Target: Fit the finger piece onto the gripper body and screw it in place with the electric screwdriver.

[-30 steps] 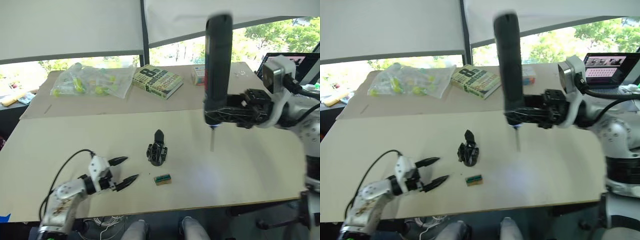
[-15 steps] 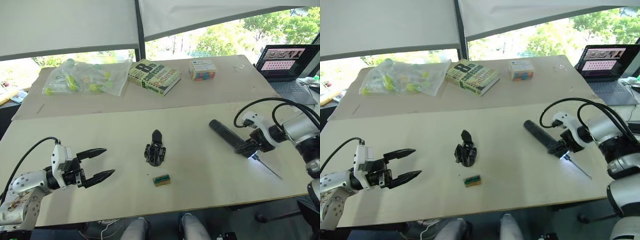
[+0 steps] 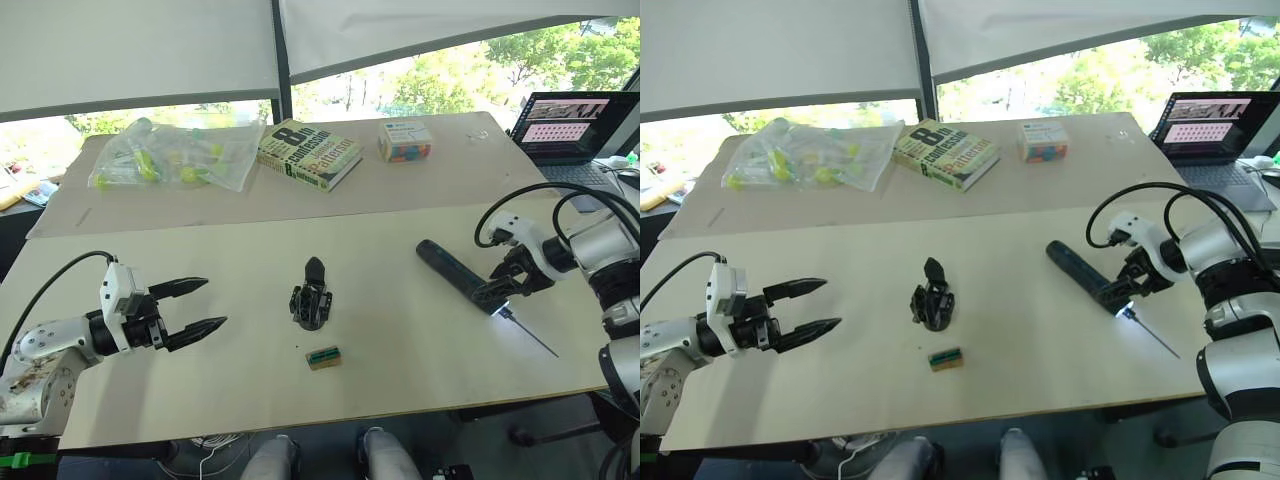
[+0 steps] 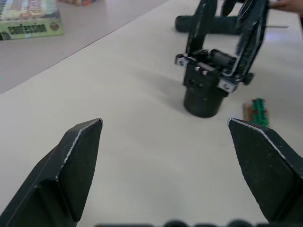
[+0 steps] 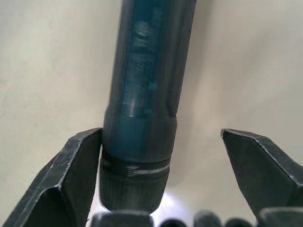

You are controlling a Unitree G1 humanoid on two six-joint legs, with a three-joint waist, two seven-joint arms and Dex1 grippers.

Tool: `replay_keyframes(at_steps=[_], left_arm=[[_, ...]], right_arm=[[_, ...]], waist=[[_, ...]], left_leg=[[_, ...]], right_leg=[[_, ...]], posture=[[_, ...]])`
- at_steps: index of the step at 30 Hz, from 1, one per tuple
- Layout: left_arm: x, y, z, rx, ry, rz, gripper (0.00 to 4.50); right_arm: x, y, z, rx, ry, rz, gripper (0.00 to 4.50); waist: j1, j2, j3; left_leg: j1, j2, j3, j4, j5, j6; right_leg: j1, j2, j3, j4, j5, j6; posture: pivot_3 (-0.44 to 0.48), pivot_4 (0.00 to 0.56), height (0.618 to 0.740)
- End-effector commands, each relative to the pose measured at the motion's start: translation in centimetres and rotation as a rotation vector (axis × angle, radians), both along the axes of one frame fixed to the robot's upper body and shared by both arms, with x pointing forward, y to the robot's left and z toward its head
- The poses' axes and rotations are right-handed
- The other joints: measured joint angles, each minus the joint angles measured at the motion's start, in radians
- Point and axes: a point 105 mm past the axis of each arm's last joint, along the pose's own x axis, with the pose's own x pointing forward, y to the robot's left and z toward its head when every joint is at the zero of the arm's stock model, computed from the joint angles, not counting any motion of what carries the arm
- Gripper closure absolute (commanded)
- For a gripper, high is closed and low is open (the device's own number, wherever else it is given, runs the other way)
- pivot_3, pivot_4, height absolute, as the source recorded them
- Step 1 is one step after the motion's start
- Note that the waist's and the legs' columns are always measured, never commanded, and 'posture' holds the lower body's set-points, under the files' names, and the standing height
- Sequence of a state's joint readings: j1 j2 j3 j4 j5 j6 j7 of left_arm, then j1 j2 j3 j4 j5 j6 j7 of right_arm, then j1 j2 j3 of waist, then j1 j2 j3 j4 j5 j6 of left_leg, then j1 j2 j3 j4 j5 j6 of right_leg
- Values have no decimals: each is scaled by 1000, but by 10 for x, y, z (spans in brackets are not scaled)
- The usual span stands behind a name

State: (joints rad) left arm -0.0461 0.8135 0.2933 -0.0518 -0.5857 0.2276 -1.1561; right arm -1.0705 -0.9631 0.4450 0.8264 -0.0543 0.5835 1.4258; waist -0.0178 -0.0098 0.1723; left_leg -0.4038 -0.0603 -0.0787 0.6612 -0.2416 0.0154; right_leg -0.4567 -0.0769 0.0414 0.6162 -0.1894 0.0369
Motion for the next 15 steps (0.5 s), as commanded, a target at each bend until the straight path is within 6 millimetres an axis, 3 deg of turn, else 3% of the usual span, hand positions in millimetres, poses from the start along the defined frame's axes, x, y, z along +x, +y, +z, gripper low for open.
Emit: replay_keyframes(at_steps=[1,5,7,12,15], left_arm=[[1,11,7,46,-32,49,0],[2,17,7,99,-66,88,0],[3,19,7,100,-69,98,0],[7,27,4,129,-75,170,0],[9,27,2,137,-79,174,0]], right_arm=[[2,-5,43,46,-155,40,32],[-15,20,78,255,-304,310,32],[-25,32,85,322,-387,442,32],[-41,60,79,375,-639,698,32],[-58,77,65,463,-665,793,32]], waist=[[-1,0,0],[-1,0,0],[0,0,0],[3,0,0],[4,0,0]], left_leg=[[0,0,0,0,0,0],[1,1,0,0,0,0],[1,2,0,0,0,0],[2,2,1,0,0,0],[4,2,2,0,0,0]], right_leg=[[0,0,0,0,0,0],[1,0,0,0,0,0],[1,1,0,0,0,0],[2,0,0,2,0,0],[1,0,0,6,0,0]], posture=[[0,150,740],[0,150,740],[0,150,740],[0,150,740],[0,150,740]])
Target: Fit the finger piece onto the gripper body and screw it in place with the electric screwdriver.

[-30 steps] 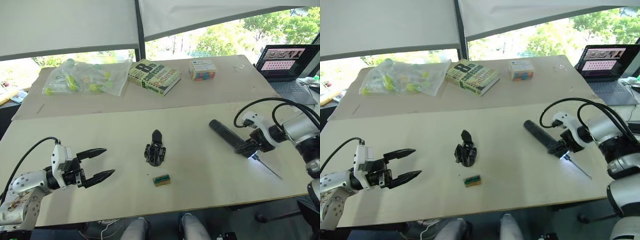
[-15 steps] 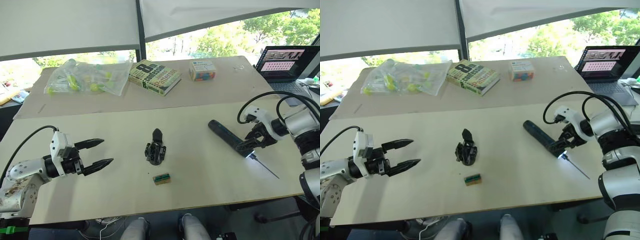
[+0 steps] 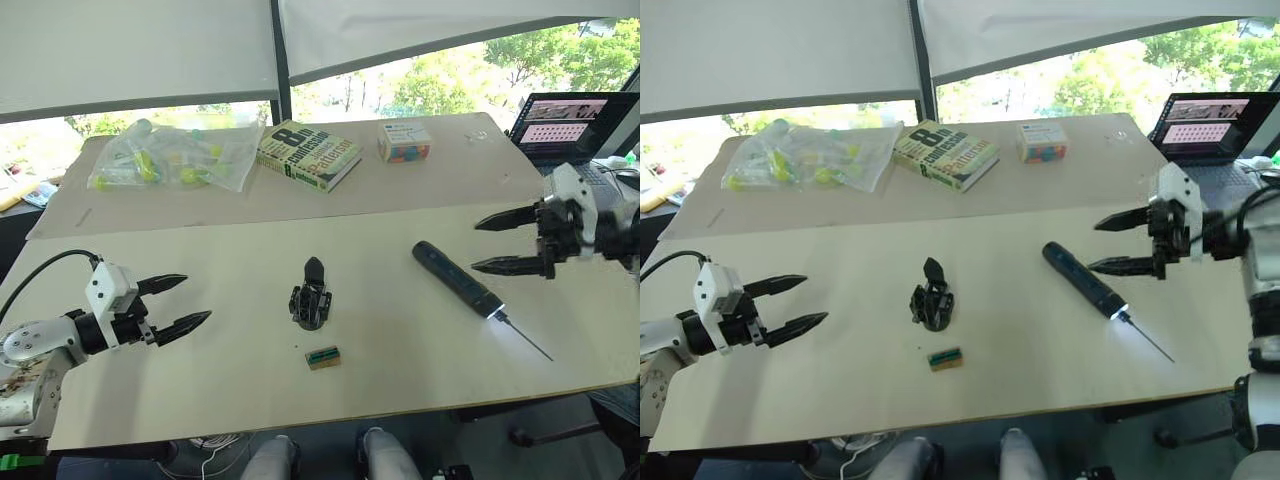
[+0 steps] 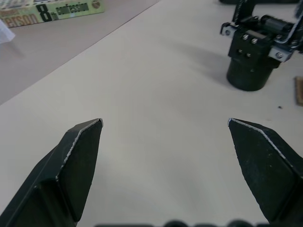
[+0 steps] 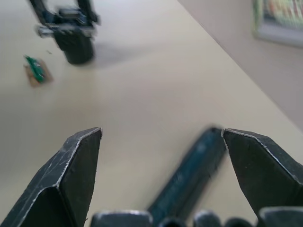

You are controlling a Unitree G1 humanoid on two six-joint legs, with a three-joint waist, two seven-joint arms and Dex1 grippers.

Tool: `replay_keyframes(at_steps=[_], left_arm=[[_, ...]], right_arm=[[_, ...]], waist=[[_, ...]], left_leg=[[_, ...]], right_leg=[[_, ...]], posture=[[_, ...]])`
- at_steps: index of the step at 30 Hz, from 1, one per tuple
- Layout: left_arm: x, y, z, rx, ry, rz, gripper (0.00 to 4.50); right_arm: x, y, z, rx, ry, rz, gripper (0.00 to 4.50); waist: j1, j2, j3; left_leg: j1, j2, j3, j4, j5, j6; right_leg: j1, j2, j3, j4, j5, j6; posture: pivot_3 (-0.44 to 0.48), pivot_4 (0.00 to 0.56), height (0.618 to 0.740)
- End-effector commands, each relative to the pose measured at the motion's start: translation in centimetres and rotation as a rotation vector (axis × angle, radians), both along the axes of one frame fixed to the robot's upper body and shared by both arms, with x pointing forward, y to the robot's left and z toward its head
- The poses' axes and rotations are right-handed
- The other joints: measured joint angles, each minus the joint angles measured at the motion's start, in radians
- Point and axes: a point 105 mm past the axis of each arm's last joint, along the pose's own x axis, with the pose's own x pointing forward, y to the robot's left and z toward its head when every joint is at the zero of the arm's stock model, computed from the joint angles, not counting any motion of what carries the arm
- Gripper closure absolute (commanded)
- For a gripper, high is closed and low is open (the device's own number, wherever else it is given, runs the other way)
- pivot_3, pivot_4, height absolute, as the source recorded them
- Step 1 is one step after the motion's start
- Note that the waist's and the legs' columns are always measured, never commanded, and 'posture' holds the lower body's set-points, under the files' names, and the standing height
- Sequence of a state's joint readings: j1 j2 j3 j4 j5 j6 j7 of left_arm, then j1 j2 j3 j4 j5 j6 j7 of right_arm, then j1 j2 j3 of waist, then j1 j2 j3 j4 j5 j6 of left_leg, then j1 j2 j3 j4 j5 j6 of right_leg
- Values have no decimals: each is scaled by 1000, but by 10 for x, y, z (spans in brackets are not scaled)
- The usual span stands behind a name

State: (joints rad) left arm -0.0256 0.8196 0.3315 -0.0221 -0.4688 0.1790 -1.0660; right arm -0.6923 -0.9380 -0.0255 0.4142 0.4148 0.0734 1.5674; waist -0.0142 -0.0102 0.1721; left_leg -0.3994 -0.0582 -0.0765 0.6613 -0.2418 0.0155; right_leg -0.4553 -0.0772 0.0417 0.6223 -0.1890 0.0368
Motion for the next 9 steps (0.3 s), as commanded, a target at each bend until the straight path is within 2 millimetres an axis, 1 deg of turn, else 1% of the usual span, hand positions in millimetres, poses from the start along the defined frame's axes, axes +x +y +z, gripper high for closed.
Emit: replay_keyframes(at_steps=[1,3,5,9], left_arm=[[1,2,6,20,-38,10,0],[1,2,5,21,-32,8,0],[-2,3,3,21,-22,3,0],[-6,7,1,37,-6,-2,0]], right_arm=[[-23,14,8,46,-118,145,32],[-32,16,-6,42,-116,172,32],[-37,15,-15,69,-108,156,32],[-36,11,-20,90,-115,123,32]], waist=[[0,0,0],[2,0,0],[4,0,0],[2,0,0]], left_leg=[[0,0,0,0,0,0],[1,0,0,0,0,0],[1,0,0,1,0,0],[2,0,1,2,0,0]], right_leg=[[0,0,0,1,0,0],[0,0,0,2,0,0],[0,0,0,2,0,0],[1,0,1,4,0,0]], posture=[[0,150,740],[0,150,740],[0,150,740],[0,150,740]])
